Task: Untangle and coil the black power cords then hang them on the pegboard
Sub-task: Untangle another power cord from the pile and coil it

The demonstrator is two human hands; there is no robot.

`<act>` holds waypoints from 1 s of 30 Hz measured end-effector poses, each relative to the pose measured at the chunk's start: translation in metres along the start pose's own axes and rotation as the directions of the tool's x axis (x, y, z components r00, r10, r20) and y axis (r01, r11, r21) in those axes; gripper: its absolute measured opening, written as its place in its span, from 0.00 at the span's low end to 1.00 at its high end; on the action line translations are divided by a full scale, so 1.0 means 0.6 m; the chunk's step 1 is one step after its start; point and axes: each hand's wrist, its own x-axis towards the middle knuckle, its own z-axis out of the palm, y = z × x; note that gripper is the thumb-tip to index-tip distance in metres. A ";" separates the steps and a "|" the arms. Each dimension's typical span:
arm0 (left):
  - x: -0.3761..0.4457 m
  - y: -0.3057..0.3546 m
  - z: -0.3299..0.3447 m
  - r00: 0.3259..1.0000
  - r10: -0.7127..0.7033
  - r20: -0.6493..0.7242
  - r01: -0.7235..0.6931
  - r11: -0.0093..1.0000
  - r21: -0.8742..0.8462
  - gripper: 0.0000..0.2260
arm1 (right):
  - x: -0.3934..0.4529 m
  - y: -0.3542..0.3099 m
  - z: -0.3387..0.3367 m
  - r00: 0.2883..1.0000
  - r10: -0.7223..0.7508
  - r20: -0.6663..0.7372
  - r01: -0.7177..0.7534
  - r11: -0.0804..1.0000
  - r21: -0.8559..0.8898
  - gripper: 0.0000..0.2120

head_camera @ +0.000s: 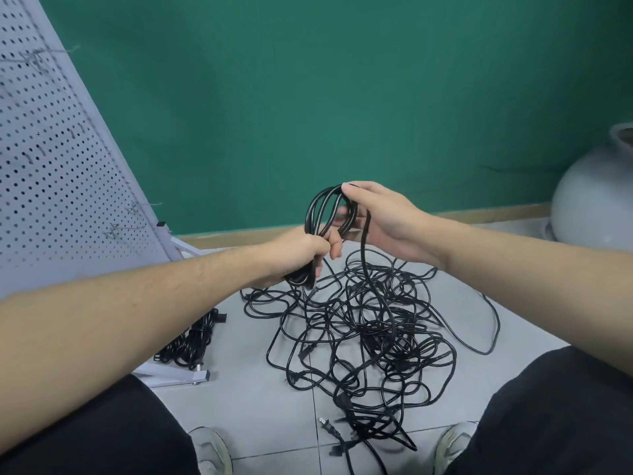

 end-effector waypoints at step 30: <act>0.045 0.017 -0.033 0.850 -0.021 -0.526 -0.203 0.909 -0.365 0.17 | -0.014 0.065 0.003 0.843 0.458 0.284 -0.170 0.726 -0.666 0.09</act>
